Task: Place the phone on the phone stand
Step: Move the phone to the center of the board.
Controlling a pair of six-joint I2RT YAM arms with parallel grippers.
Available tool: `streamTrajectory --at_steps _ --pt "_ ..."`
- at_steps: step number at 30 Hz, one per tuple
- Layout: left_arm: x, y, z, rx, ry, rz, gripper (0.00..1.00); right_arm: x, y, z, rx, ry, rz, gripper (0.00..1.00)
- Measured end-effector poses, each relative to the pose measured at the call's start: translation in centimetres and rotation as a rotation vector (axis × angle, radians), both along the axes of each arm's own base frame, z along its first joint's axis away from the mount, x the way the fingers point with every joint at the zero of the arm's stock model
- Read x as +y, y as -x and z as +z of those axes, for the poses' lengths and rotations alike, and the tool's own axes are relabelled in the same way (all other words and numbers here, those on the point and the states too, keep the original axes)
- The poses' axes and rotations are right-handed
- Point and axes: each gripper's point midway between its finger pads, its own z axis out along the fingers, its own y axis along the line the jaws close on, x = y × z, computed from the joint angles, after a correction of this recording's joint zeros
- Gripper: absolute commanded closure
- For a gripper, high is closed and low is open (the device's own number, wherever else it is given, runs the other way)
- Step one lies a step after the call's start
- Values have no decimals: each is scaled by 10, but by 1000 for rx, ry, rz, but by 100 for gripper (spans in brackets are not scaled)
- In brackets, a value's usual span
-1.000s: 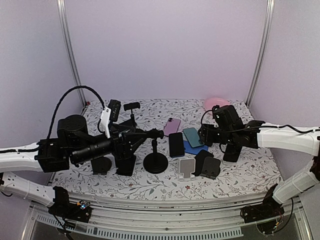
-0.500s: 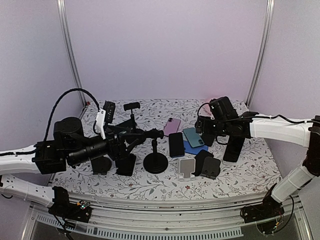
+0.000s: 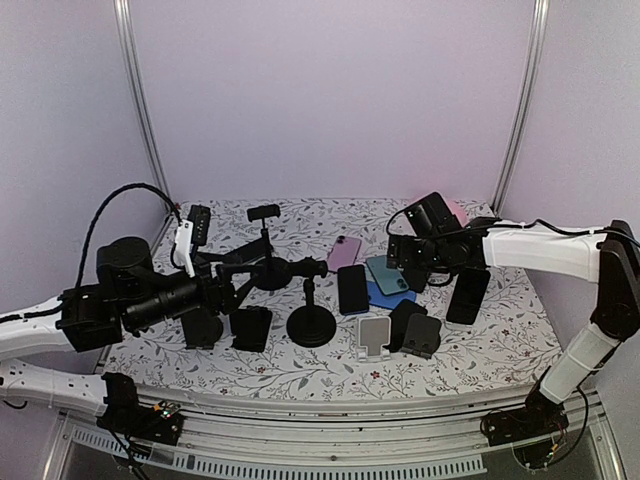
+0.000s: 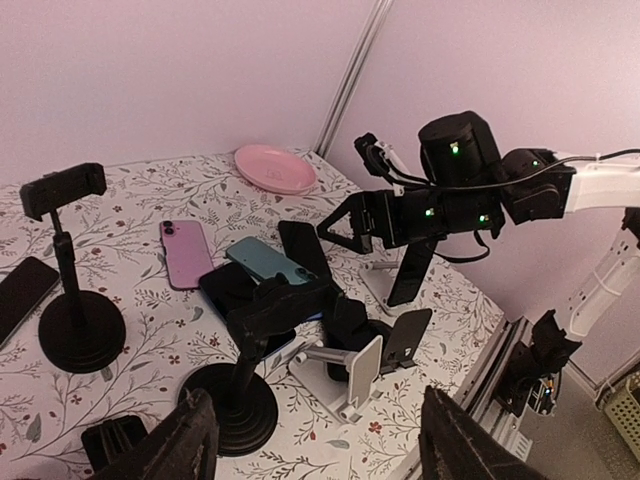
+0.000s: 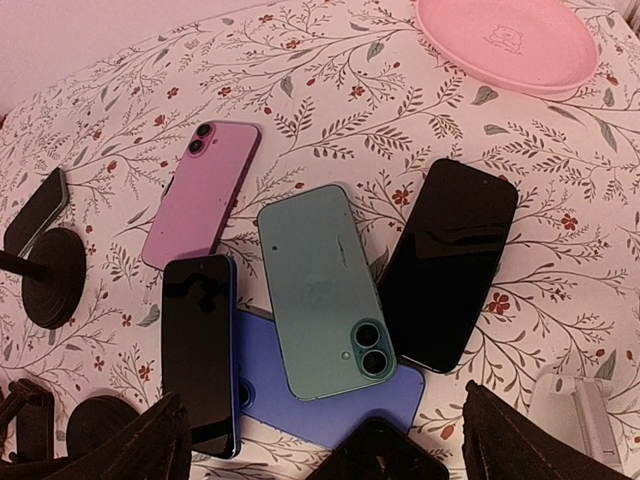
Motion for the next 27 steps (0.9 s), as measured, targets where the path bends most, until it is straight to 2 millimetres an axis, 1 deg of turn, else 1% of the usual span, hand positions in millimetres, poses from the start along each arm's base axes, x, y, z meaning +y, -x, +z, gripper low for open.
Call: streamTrajectory --at_steps 5,10,12,14,19,22,27 --pt "6 -8 -12 29 -14 17 31 0 -7 -9 16 12 -20 5" --pt "11 -15 -16 47 -12 29 31 -3 -13 -24 45 28 -46 4" --pt "14 -19 -18 53 -14 35 31 -5 -15 -30 57 32 -56 4" --pt "15 -21 -22 62 -17 36 31 -7 -15 -35 70 29 -69 0" --pt "19 -25 -30 83 -22 38 31 -10 -17 -45 91 22 -98 1" --pt "20 -26 -35 92 -26 36 31 -10 -21 -45 96 15 -115 1" --pt "20 -27 -41 108 -33 32 31 -4 -35 -35 75 -18 -131 1"
